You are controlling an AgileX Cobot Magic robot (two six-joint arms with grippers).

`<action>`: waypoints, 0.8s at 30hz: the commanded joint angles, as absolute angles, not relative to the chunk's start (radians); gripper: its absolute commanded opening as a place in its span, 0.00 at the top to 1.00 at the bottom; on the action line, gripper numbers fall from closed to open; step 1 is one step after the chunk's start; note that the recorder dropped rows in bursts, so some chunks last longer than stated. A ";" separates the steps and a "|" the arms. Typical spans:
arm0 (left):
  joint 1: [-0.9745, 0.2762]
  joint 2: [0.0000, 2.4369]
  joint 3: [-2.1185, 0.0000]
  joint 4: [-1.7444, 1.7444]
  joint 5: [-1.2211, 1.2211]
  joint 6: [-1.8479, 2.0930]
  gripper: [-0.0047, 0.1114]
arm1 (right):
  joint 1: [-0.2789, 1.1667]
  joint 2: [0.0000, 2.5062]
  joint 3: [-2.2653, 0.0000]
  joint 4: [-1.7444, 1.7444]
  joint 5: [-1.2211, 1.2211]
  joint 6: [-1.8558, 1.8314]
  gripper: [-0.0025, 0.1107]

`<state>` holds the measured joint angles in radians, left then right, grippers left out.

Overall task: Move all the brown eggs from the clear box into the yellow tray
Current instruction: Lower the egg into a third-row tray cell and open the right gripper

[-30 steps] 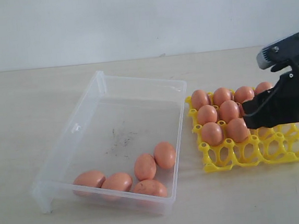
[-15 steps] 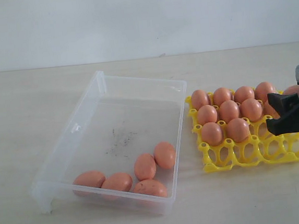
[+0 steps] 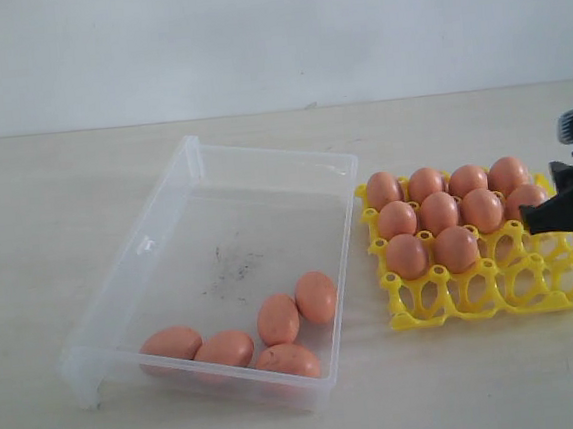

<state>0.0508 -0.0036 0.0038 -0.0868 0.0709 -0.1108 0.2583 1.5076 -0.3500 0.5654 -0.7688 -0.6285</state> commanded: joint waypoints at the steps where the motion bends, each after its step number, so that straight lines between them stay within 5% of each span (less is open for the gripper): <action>1: 0.047 0.000 0.000 -0.087 0.069 -0.112 0.93 | 0.264 1.508 -0.383 0.790 -0.768 -0.803 0.98; 8: 0.047 0.000 0.000 -0.087 0.069 -0.112 0.93 | 0.337 1.510 -0.383 0.457 -0.684 -0.690 0.98; 24: 0.047 0.000 0.000 -0.087 0.069 -0.112 0.93 | 0.371 1.721 -0.383 0.332 -0.874 -0.611 0.98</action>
<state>0.0508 -0.0036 0.0038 -0.0868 0.0709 -0.1108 0.3697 1.6978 -0.3789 0.3595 -0.8349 -0.6378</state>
